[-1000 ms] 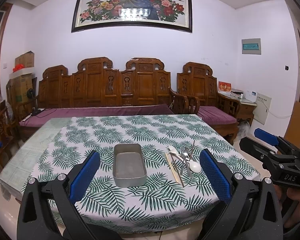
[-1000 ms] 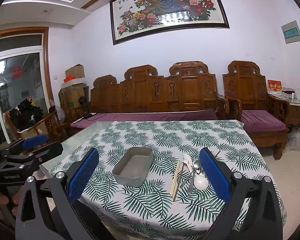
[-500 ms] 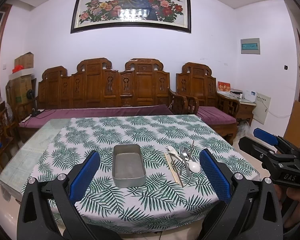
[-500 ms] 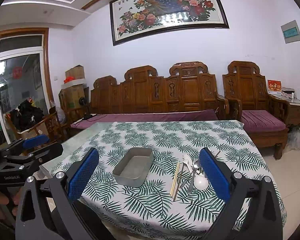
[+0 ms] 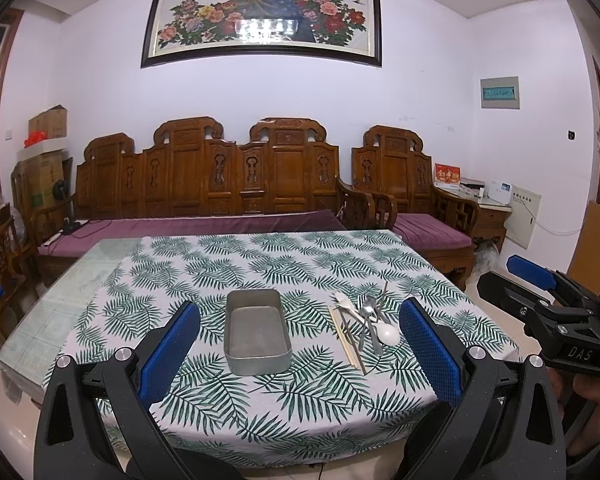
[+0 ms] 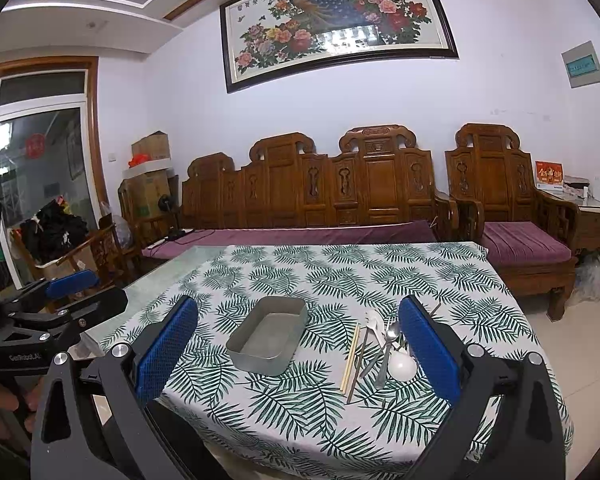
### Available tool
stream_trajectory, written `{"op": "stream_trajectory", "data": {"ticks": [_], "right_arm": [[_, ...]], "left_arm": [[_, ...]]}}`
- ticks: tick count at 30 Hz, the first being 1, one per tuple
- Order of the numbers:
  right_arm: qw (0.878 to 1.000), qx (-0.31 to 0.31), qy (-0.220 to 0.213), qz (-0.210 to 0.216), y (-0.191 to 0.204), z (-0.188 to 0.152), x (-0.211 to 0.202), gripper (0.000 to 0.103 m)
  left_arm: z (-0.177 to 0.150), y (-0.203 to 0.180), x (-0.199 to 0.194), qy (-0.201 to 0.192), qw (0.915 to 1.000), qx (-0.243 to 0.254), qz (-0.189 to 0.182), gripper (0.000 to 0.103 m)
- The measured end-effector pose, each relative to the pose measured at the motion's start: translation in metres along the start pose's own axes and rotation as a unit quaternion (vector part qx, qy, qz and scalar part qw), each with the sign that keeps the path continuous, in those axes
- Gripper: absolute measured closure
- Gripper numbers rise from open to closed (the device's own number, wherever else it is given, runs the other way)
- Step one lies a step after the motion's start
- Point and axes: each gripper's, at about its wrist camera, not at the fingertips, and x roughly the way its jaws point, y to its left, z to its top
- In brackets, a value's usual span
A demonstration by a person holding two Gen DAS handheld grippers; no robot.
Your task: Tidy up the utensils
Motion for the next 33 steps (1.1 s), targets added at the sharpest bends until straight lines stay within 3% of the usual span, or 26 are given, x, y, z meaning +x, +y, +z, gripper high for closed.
{"op": "stream_trajectory", "data": {"ticks": [15,23,28,33], "right_arm": [[1.0,0.001,0.001,-0.001,0.006,0.003,0.002,0.003],[1.0,0.005,0.01,-0.003,-0.004,0.005,-0.002,0.003],[0.999,0.008,0.038,-0.009,-0.02,-0.005,0.023,0.01],[0.998,0.01,0.065,-0.018,-0.039,-0.019,0.048,0.023]], "left_arm": [[-0.001,-0.001,-0.001,0.003,1.0,0.0,0.0,0.007],[-0.009,0.0,0.015,0.028,0.9996,0.003,-0.002,0.007],[-0.018,0.002,0.038,0.056,0.9984,0.002,-0.006,0.007],[-0.027,0.001,0.061,0.079,0.9968,0.007,-0.01,0.007]]}}
